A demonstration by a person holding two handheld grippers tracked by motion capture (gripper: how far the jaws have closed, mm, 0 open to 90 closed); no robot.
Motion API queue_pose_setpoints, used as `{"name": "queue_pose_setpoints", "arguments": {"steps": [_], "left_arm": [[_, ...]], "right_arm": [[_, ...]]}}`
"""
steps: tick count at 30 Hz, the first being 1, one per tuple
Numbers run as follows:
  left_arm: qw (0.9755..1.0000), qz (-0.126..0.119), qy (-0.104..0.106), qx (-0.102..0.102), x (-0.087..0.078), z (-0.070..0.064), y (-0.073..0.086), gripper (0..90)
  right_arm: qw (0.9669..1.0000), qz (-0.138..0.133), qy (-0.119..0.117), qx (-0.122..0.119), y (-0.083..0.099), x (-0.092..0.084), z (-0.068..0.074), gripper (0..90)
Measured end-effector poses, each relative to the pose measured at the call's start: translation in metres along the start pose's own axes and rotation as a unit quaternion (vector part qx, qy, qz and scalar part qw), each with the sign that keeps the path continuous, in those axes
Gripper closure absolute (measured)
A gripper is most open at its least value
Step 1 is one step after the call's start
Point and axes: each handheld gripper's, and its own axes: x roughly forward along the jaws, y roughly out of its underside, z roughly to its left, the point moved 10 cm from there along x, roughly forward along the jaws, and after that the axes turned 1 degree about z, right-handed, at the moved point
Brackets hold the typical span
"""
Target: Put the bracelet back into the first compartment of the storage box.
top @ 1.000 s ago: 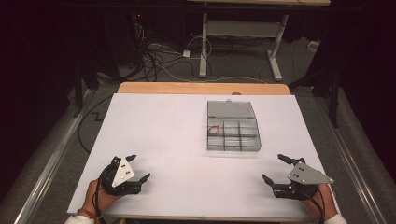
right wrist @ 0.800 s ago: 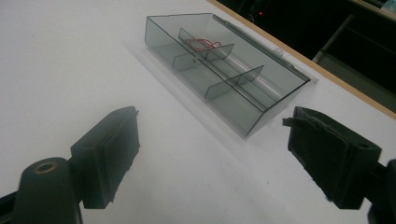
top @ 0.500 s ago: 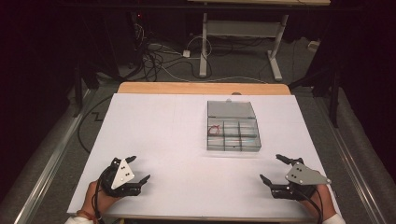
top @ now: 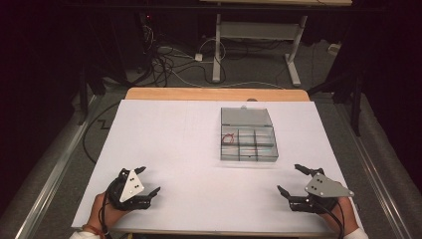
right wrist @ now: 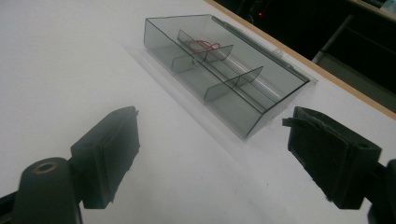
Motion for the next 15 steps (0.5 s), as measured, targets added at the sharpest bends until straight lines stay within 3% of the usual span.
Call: {"name": "queue_pose_setpoints", "arguments": {"steps": [15], "left_arm": [[1.0000,0.006,0.003,-0.004,0.0058,-0.0008,-0.0008,19.3]], "right_arm": [[1.0000,-0.002,-0.003,0.007,0.0022,0.0025,-0.0052,17.6]]}}
